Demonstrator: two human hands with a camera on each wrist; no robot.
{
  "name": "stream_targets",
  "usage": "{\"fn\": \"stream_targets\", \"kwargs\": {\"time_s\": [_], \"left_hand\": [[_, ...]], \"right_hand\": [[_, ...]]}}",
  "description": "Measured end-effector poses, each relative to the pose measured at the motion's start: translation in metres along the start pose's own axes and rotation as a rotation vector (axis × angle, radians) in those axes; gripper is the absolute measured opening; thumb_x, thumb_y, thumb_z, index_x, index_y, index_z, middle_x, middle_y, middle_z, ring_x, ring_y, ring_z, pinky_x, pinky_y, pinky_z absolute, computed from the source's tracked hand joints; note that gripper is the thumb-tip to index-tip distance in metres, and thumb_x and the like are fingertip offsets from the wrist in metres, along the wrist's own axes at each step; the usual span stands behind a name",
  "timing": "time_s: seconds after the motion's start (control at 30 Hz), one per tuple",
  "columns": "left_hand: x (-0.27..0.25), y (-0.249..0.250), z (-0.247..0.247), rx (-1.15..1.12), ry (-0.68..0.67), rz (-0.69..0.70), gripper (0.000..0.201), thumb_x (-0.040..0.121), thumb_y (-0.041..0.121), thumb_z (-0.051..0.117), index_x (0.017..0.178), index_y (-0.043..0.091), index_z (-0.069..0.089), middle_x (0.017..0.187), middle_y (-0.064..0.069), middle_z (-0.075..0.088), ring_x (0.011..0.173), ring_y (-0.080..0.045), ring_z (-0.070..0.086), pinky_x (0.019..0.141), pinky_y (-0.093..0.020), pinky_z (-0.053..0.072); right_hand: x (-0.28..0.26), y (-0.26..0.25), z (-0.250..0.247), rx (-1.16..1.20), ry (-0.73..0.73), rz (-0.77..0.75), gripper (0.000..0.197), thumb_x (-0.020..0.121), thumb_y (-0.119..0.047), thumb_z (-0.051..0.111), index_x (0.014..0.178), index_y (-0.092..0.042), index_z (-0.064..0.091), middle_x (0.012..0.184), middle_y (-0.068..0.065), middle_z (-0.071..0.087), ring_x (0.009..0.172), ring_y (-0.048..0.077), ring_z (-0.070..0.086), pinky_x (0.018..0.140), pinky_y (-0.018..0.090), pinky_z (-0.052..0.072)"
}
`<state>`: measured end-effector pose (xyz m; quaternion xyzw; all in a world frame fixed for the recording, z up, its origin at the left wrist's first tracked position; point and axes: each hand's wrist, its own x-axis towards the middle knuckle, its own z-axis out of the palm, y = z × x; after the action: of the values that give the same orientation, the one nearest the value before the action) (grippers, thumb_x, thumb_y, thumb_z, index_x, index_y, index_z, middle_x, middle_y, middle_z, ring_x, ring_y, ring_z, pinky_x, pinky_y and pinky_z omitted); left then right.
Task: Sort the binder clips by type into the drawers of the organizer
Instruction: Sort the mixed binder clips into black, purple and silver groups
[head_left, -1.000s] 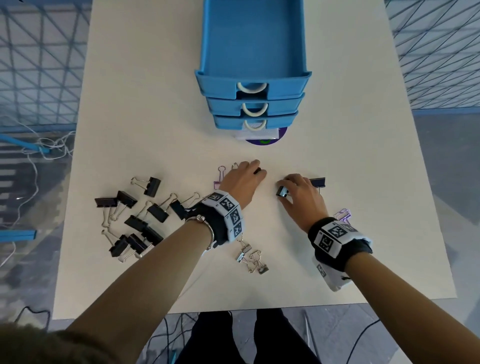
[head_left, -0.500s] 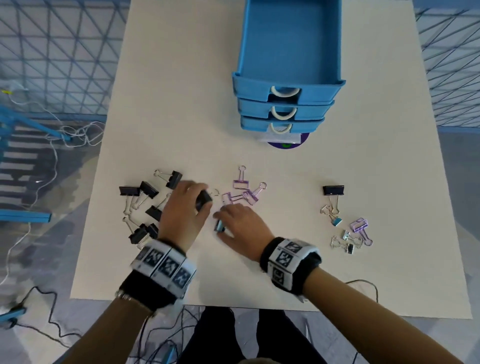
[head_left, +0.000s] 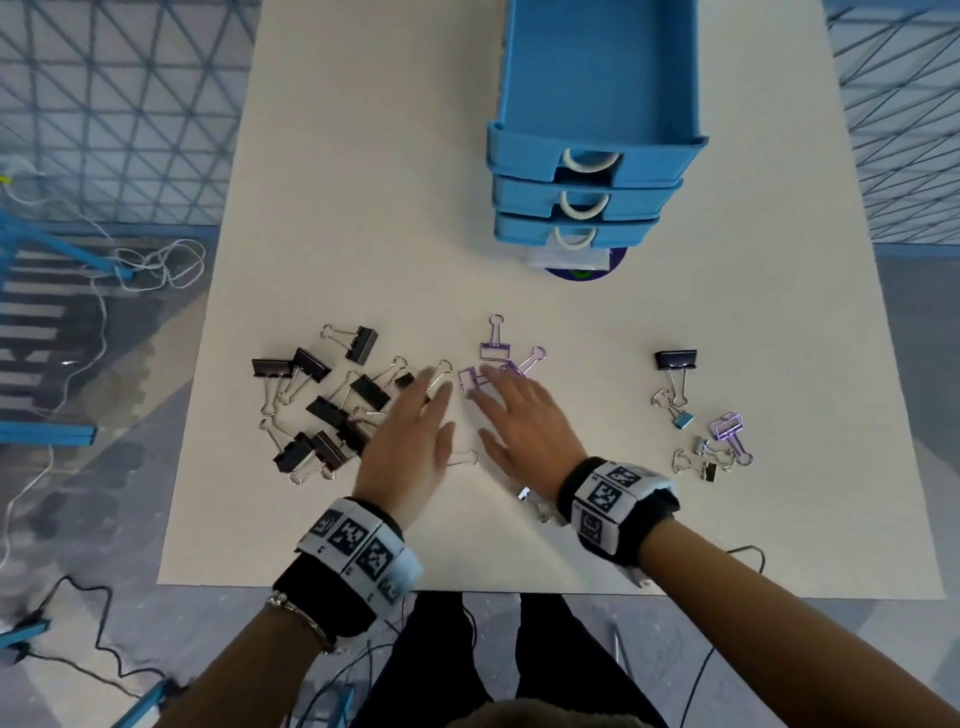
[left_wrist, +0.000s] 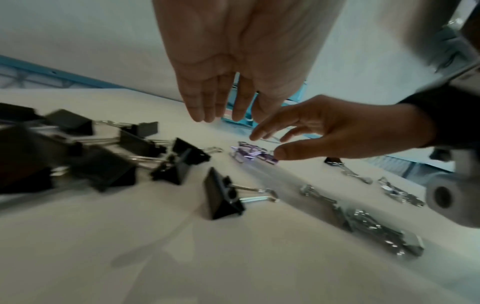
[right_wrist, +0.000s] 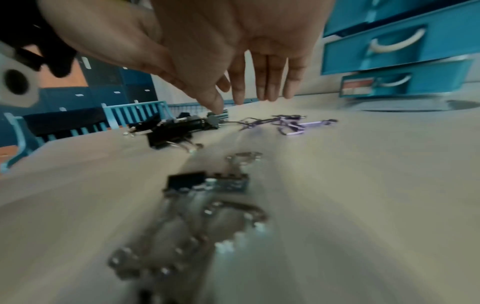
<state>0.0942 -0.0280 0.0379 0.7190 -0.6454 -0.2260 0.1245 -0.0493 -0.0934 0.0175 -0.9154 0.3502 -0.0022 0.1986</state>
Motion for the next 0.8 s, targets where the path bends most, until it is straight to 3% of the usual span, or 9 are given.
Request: {"fn": "stream_targets", "kwargs": {"time_s": [0.13, 0.2, 0.27, 0.37, 0.5, 0.63, 0.8], "left_hand": [[0.017, 0.023, 0.015, 0.024, -0.176, 0.085, 0.053, 0.095, 0.013, 0.04, 0.142, 0.003, 0.019, 0.154, -0.014, 0.005, 0.141, -0.026, 0.01, 0.112, -0.036, 0.023], [0.029, 0.028, 0.02, 0.087, -0.264, 0.064, 0.06, 0.095, 0.014, 0.038, 0.144, 0.006, 0.006, 0.154, -0.012, -0.009, 0.141, -0.024, -0.001, 0.114, -0.032, 0.016], [0.038, 0.032, 0.024, 0.152, -0.329, 0.048, 0.066, 0.093, 0.013, 0.041, 0.144, 0.007, 0.0, 0.153, -0.01, -0.016, 0.141, -0.024, -0.006, 0.113, -0.031, 0.016], [0.043, 0.036, 0.034, 0.194, -0.373, 0.042, 0.071, 0.09, 0.008, 0.044, 0.144, 0.007, -0.003, 0.154, -0.008, -0.015, 0.141, -0.023, -0.006, 0.111, -0.03, 0.02], [0.043, 0.052, 0.049, 0.214, -0.386, 0.077, 0.072, 0.089, 0.006, 0.042, 0.144, 0.005, -0.004, 0.154, -0.008, -0.015, 0.141, -0.023, -0.008, 0.111, -0.028, 0.021], [0.047, 0.074, 0.062, 0.205, -0.385, 0.088, 0.073, 0.09, 0.01, 0.045, 0.143, 0.005, -0.006, 0.153, -0.007, -0.017, 0.141, -0.023, -0.008, 0.111, -0.029, 0.021], [0.057, 0.089, 0.069, 0.264, -0.365, 0.122, 0.071, 0.091, 0.014, 0.047, 0.143, 0.003, 0.001, 0.154, -0.011, -0.008, 0.141, -0.026, 0.0, 0.115, -0.034, 0.016]], "right_hand": [[-0.006, 0.023, 0.001, -0.086, -0.075, 0.09, 0.068, 0.074, -0.03, 0.067, 0.131, -0.002, 0.042, 0.142, 0.021, 0.037, 0.127, 0.034, 0.041, 0.101, 0.051, 0.036], [-0.009, 0.029, 0.004, -0.006, -0.139, 0.089, 0.069, 0.085, -0.028, 0.055, 0.14, -0.003, 0.022, 0.151, 0.018, 0.015, 0.138, 0.033, 0.02, 0.111, 0.049, 0.017], [-0.014, 0.033, 0.006, 0.006, -0.169, 0.099, 0.069, 0.09, -0.028, 0.049, 0.142, -0.005, 0.01, 0.153, 0.015, 0.003, 0.141, 0.029, 0.008, 0.114, 0.046, 0.006], [-0.026, 0.041, 0.008, 0.0, -0.159, 0.119, 0.071, 0.089, -0.031, 0.05, 0.142, -0.005, 0.01, 0.153, 0.015, 0.005, 0.14, 0.029, 0.009, 0.113, 0.046, 0.006], [-0.044, 0.059, 0.006, -0.037, -0.137, 0.134, 0.072, 0.084, -0.033, 0.057, 0.14, -0.005, 0.022, 0.15, 0.016, 0.021, 0.136, 0.032, 0.025, 0.108, 0.055, 0.018], [-0.058, 0.076, 0.0, -0.001, -0.118, 0.15, 0.068, 0.089, -0.038, 0.046, 0.142, -0.007, 0.016, 0.152, 0.014, 0.013, 0.139, 0.03, 0.016, 0.111, 0.053, 0.008], [-0.068, 0.092, -0.011, 0.069, -0.088, 0.183, 0.064, 0.091, -0.034, 0.048, 0.143, -0.01, 0.018, 0.153, 0.013, 0.01, 0.14, 0.027, 0.012, 0.113, 0.047, 0.008]]}}
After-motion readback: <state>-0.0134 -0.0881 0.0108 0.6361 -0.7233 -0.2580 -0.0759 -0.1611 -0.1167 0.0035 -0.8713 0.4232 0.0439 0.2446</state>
